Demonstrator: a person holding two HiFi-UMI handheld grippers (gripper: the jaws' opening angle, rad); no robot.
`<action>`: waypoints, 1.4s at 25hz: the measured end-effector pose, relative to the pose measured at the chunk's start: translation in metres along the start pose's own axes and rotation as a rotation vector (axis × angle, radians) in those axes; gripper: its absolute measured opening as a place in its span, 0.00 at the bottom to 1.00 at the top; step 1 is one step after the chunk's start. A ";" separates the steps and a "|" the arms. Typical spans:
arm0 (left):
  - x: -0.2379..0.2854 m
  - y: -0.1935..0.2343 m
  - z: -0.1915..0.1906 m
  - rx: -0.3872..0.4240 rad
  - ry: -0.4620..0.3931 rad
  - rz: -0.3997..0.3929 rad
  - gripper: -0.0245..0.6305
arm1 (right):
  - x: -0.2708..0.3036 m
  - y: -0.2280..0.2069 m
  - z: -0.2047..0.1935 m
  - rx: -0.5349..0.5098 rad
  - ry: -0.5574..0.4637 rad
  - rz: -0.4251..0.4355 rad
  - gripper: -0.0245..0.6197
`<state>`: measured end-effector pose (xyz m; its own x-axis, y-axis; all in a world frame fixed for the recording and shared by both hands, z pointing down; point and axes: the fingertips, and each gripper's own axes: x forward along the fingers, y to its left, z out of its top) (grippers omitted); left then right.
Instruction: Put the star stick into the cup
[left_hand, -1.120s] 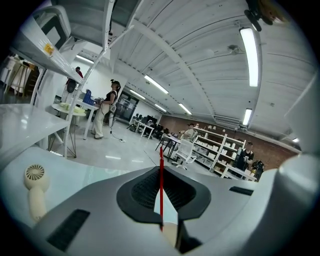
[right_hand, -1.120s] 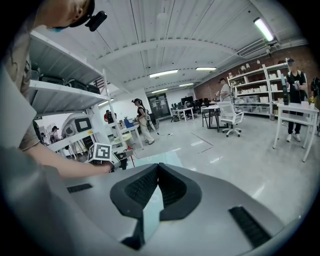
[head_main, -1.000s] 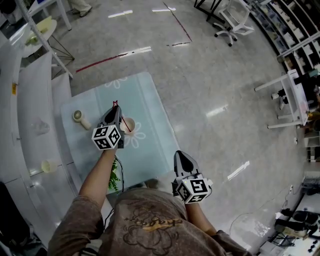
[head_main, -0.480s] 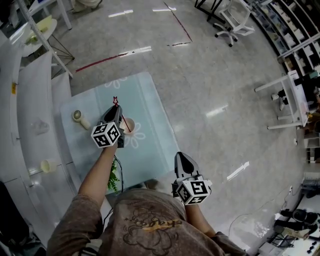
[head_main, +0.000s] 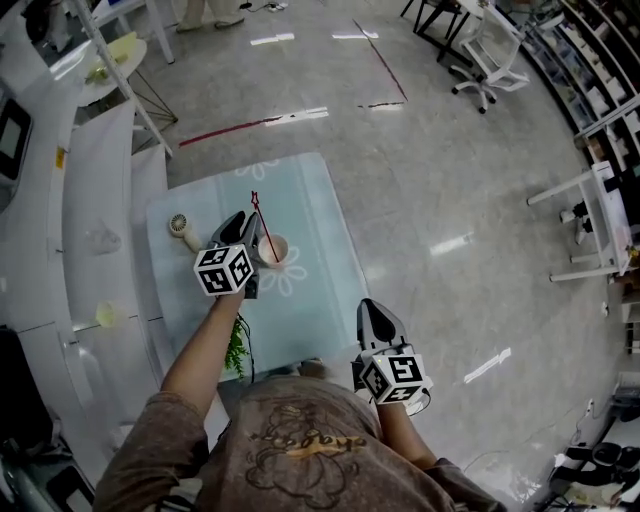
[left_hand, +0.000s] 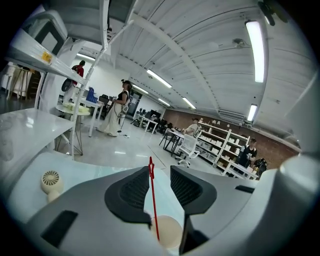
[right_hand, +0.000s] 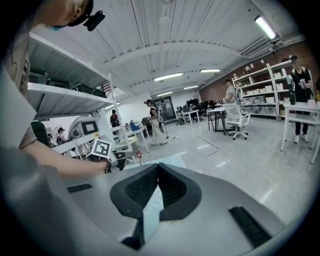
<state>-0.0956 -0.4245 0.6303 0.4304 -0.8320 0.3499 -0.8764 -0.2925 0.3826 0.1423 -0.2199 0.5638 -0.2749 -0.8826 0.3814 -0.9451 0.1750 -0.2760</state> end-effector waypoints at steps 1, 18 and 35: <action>-0.007 -0.004 0.005 0.000 -0.010 -0.001 0.24 | 0.000 0.002 0.002 -0.003 -0.004 0.011 0.04; -0.159 -0.095 0.057 0.071 -0.162 -0.126 0.24 | -0.013 0.037 0.032 -0.093 -0.062 0.189 0.04; -0.271 -0.089 0.042 0.093 -0.253 0.027 0.20 | -0.030 0.056 0.043 -0.157 -0.089 0.270 0.04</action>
<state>-0.1435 -0.1927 0.4660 0.3489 -0.9282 0.1293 -0.9081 -0.3008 0.2915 0.1055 -0.2027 0.4996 -0.5092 -0.8285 0.2328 -0.8579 0.4670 -0.2145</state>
